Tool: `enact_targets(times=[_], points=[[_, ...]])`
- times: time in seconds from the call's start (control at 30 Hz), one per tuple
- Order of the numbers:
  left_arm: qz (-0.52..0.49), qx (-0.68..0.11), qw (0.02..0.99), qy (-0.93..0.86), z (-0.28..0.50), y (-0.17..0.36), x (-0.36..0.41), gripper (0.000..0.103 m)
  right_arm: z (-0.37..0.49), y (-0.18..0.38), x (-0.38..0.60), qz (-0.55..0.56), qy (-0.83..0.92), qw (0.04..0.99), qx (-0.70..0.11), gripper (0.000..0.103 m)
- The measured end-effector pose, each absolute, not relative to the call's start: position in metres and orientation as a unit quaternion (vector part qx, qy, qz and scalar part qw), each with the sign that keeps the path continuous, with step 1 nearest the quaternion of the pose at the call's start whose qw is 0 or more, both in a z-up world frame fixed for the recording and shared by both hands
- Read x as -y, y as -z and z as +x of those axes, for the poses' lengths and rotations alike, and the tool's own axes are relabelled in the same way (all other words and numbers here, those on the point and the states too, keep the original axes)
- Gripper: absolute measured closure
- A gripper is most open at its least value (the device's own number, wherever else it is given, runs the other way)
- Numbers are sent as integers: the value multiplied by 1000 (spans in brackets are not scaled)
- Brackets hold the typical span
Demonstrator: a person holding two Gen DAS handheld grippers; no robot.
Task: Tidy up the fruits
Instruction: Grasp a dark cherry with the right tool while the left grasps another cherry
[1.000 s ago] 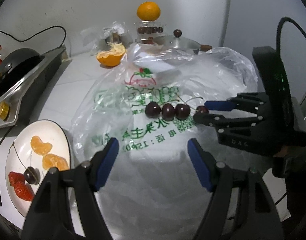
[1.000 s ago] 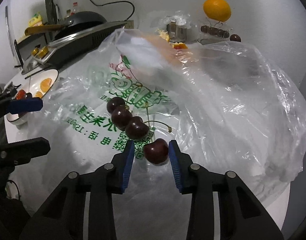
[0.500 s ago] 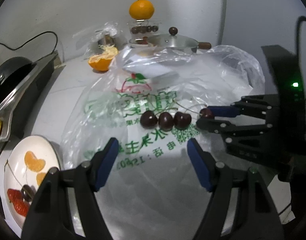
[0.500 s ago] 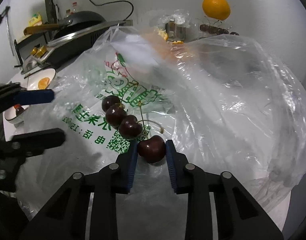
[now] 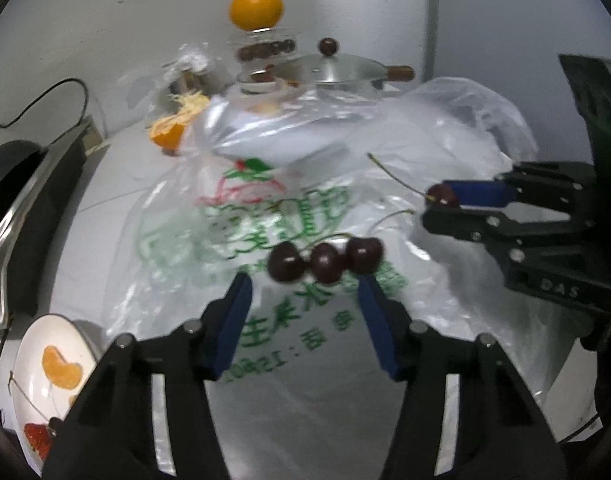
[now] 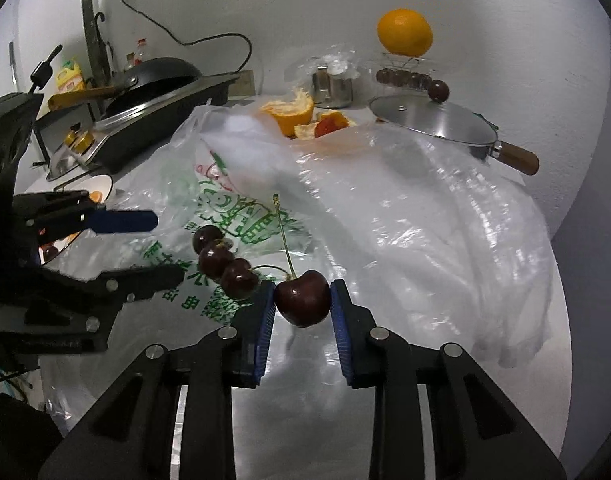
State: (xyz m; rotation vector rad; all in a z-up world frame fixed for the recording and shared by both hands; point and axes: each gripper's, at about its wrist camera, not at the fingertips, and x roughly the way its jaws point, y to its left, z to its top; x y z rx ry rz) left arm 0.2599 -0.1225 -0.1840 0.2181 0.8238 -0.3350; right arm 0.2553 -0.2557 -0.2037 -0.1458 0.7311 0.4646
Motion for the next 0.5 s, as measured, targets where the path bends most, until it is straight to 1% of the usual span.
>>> enact_targets(times=[0.2, 0.5], points=[[112, -388, 896, 183, 257, 182, 143, 49, 249, 194, 267, -69, -222, 910, -343, 73], [155, -355, 894, 225, 259, 175, 176, 58, 243, 199, 286, -44, -212, 913, -347, 73]])
